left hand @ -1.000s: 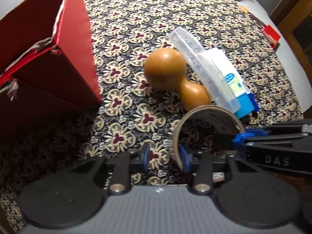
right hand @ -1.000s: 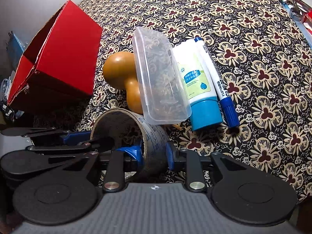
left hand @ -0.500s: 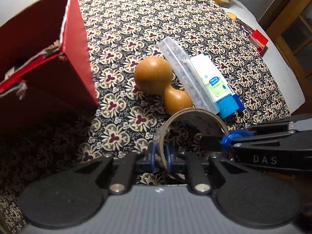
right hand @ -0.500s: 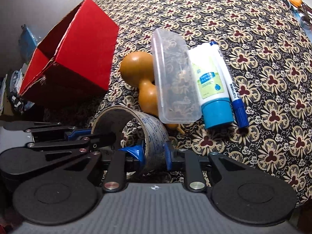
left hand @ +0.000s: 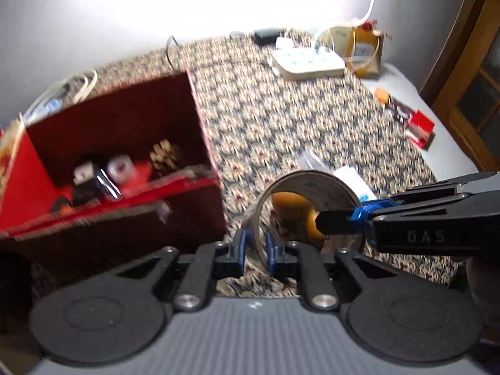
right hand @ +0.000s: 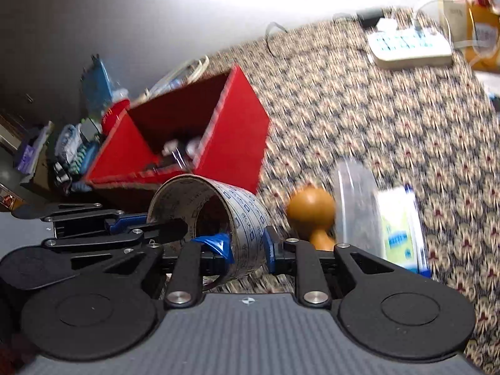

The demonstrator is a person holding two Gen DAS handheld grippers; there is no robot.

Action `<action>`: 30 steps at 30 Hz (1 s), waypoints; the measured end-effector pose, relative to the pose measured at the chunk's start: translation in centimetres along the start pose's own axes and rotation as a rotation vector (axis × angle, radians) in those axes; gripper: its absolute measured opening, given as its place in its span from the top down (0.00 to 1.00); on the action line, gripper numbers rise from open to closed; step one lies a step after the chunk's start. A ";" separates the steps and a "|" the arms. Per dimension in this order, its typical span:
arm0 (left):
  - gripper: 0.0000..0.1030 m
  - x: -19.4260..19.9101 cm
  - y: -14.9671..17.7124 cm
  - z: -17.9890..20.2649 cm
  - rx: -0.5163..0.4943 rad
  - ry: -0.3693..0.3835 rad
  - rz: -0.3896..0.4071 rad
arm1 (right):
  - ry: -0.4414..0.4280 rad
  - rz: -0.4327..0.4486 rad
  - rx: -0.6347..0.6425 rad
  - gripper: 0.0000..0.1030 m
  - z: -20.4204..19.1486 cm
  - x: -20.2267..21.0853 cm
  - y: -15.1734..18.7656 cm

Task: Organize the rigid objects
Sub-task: 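Lift the tape roll and carry it with both grippers over the red box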

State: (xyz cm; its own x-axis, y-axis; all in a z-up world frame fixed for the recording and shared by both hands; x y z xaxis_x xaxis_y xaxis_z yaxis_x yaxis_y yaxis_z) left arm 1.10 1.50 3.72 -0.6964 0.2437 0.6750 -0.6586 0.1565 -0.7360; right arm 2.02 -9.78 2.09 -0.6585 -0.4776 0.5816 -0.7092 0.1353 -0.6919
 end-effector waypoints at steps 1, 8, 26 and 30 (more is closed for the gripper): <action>0.86 0.5 -0.7 -0.6 -0.005 -0.003 0.026 | -0.004 0.023 0.006 0.97 -0.7 -0.1 -0.9; 0.86 2.6 -4.9 -6.4 -0.016 -0.049 0.157 | -0.045 0.163 0.086 0.97 -6.7 -3.4 -6.2; 0.86 -3.8 -1.9 -24.2 0.113 -0.183 0.026 | -0.068 -0.009 0.076 0.97 -13.7 -20.4 -3.4; 0.86 -5.7 -0.2 -25.6 0.150 -0.163 -0.035 | -0.044 -0.080 0.054 0.96 -13.4 -22.0 -2.3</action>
Point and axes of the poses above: each gripper's, at about its wrist camera, not at the fingertips, and x roughly against the way its jaws point, z to its right, y to its underside, the point moved 7 cm from there along -x, roughly the way its jaws point, and after that the axes turned 14 degrees about z, right-handed, at the moved point
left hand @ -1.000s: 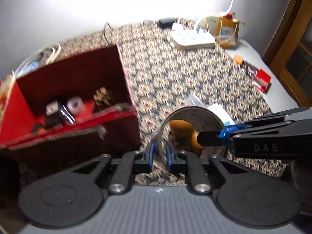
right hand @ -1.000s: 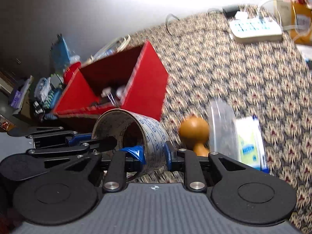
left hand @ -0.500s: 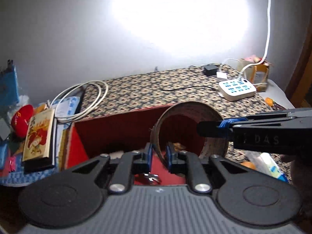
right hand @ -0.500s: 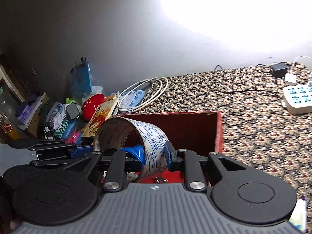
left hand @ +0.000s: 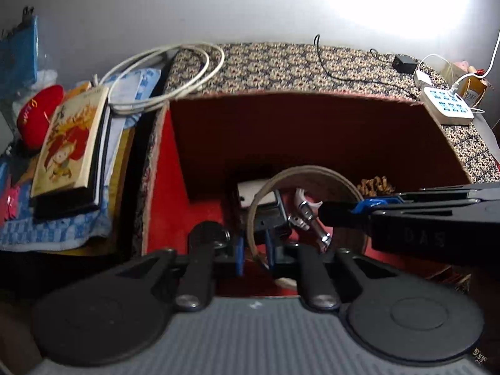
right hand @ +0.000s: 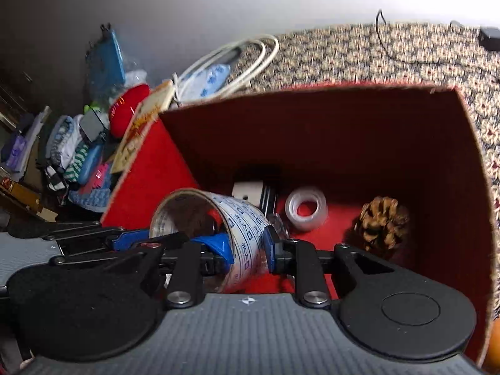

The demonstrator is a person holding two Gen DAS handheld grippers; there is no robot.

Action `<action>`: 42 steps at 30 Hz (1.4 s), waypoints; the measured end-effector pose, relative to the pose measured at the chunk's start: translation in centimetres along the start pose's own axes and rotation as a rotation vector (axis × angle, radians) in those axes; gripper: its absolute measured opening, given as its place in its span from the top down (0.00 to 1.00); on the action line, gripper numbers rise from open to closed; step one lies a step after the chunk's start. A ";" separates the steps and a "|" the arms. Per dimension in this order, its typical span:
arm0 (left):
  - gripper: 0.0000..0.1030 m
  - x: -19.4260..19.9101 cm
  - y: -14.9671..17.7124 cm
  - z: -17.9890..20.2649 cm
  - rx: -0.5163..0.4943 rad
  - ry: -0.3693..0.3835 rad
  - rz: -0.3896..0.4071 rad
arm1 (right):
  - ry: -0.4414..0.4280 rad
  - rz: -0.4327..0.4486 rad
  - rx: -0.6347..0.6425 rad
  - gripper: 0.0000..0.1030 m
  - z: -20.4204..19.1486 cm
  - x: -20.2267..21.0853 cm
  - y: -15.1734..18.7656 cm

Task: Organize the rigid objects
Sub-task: 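Lift the tape roll and carry it with both grippers over the red box, then lower the tape roll into the red box and open both grippers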

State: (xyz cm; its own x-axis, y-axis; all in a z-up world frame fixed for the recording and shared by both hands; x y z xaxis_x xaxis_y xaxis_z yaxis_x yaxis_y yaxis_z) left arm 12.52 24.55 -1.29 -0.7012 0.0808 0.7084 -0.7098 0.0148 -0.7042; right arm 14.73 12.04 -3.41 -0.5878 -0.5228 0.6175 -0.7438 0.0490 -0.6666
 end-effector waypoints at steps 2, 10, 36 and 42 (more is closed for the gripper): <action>0.86 -0.6 0.2 -0.2 0.003 0.004 -0.011 | 0.002 -0.032 -0.009 0.95 0.1 -0.6 0.4; 0.77 -1.3 0.8 -0.4 -0.008 -0.016 -0.018 | -0.017 -0.041 -0.091 0.91 0.7 -0.5 0.5; 0.37 3.7 -1.0 2.5 -0.064 -0.138 0.099 | 0.008 0.107 -0.102 0.91 1.5 5.6 -0.1; 0.37 4.9 -0.6 3.9 -0.064 -0.136 0.107 | 0.000 0.123 -0.111 0.91 1.8 7.1 0.7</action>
Point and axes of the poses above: each gripper's, at about its wrist camera, not at the fingertips, and x roughly against the way its jaws point, z to its right, y to its underside, the point moved 7 cm from there along -x, roughly the way its jaws point, and after that the axes turned 14 degrees about z, right-handed, at the moved point
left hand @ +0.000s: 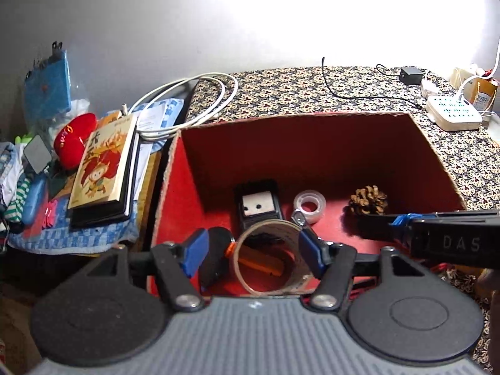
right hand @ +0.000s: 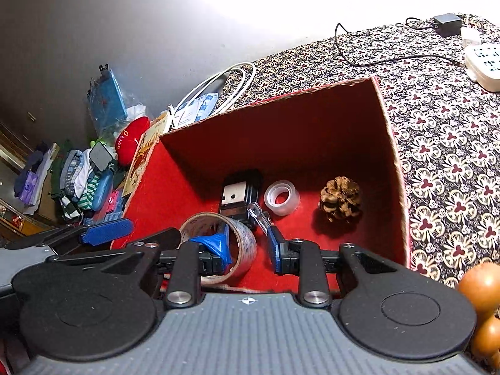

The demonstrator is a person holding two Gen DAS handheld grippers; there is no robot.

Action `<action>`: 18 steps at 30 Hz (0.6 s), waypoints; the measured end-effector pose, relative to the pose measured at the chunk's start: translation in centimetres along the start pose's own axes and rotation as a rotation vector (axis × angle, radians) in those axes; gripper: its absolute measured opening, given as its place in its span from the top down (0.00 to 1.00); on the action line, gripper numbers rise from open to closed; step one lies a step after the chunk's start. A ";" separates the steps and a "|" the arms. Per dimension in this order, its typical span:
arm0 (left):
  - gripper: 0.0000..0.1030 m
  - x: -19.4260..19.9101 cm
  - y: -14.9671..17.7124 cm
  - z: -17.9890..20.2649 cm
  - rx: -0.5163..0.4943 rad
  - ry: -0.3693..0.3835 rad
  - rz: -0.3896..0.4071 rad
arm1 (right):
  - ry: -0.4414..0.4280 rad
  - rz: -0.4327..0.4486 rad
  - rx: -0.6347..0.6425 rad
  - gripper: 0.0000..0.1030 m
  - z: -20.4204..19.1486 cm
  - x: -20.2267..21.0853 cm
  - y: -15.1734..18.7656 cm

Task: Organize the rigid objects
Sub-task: 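Lower the tape roll into the red box and open both grippers, then move both grippers back out of the box toward the orange gourd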

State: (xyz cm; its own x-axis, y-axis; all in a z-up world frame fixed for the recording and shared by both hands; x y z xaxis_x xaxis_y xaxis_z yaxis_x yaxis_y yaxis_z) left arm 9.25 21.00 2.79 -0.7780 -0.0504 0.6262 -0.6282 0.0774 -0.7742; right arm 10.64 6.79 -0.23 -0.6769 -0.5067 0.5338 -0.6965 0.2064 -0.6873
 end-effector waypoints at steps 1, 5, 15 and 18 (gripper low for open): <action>0.37 0.2 0.1 0.2 0.004 0.003 -0.002 | -0.003 0.005 -0.002 0.91 0.1 0.3 0.1; 0.37 1.2 0.1 0.9 0.012 0.007 0.005 | -0.010 0.019 -0.014 0.91 0.4 1.4 0.2; 0.35 3.9 0.3 2.5 0.021 -0.001 0.027 | -0.042 0.033 -0.005 0.90 0.9 3.9 0.5; 0.35 4.4 0.6 3.0 0.027 -0.003 0.024 | -0.051 0.028 -0.001 0.90 1.0 4.5 0.8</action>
Point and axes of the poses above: each gripper's, at about its wrist camera, not at the fingertips, and x roughly against the way its jaws point, z to its right, y to its underside, the point moved 7 cm from there along -x, roughly the way its jaws point, and after that the axes turned 14 degrees about z, right-handed, at the moved point
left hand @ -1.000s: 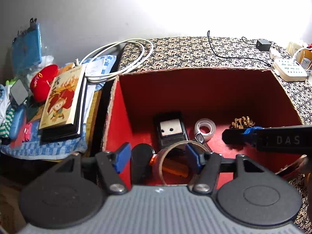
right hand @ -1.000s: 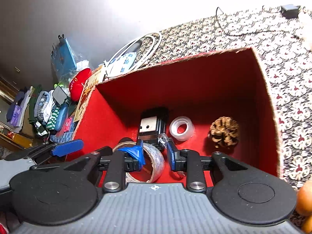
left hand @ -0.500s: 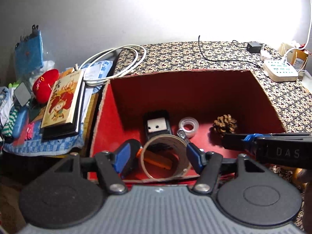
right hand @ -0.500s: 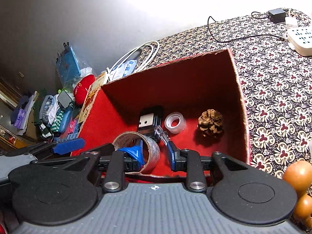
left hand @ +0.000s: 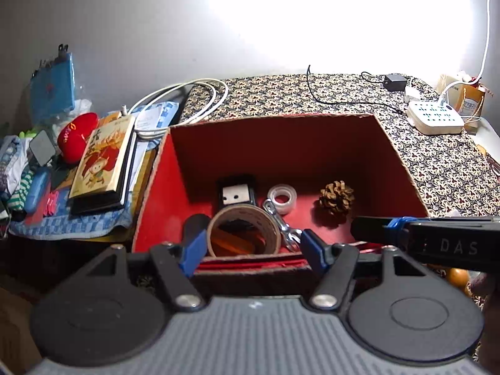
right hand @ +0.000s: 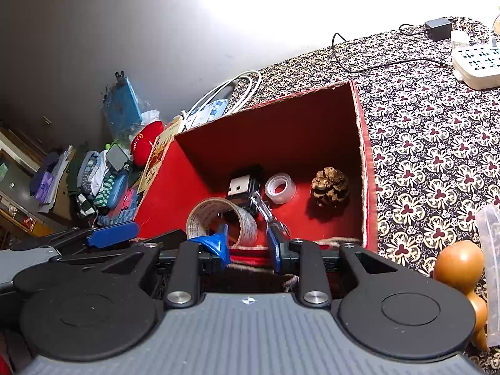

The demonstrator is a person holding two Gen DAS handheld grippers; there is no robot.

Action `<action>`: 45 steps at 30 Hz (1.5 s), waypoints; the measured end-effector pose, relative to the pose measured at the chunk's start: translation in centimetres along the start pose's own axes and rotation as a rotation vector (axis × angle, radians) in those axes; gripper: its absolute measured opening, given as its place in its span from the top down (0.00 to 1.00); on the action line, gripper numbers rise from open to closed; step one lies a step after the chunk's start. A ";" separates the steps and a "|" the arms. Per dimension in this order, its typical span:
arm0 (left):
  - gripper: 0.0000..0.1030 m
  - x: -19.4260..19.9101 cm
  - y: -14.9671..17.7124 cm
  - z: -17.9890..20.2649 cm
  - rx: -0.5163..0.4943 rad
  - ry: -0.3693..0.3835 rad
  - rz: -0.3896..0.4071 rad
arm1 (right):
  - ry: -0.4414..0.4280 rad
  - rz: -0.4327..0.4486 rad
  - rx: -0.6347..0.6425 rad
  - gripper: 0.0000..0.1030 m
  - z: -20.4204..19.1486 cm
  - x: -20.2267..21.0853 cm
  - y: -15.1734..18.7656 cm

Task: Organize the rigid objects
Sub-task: 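Move both grippers back out of the box toward the orange gourd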

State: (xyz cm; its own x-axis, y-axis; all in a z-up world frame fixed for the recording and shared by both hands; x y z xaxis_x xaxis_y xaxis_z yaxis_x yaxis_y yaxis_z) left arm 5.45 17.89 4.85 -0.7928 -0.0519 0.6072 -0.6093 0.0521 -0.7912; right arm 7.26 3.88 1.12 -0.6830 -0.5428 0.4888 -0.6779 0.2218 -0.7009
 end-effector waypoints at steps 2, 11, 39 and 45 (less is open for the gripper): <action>0.35 0.3 0.3 0.3 0.003 -0.003 -0.004 | -0.004 -0.005 0.002 0.90 0.0 0.3 0.2; 0.34 0.9 1.9 1.6 0.011 -0.013 -0.042 | -0.014 -0.023 0.008 0.90 0.7 1.7 1.3; 0.33 0.1 6.5 7.2 -0.024 0.020 -0.166 | 0.048 -0.134 -0.039 0.90 6.2 4.1 5.5; 0.33 -0.2 7.6 9.0 -0.040 0.055 -0.201 | 0.075 -0.146 -0.069 0.90 8.3 5.0 6.1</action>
State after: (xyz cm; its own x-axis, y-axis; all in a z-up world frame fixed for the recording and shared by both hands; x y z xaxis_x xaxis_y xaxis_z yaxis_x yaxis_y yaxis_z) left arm 1.09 9.29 -1.98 -0.6540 -0.0108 0.7565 -0.7543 0.0862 -0.6509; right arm 1.95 -4.17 -5.07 -0.5925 -0.5120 0.6219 -0.7866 0.2011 -0.5838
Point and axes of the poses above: each gripper's, at about its wrist camera, not at the fingertips, and x roughly against the way its jaws point, z to its right, y to its underside, the point moved 7 cm from there along -x, roughly the way its jaws point, and after that the axes turned 14 degrees about z, right-handed, at the moved point
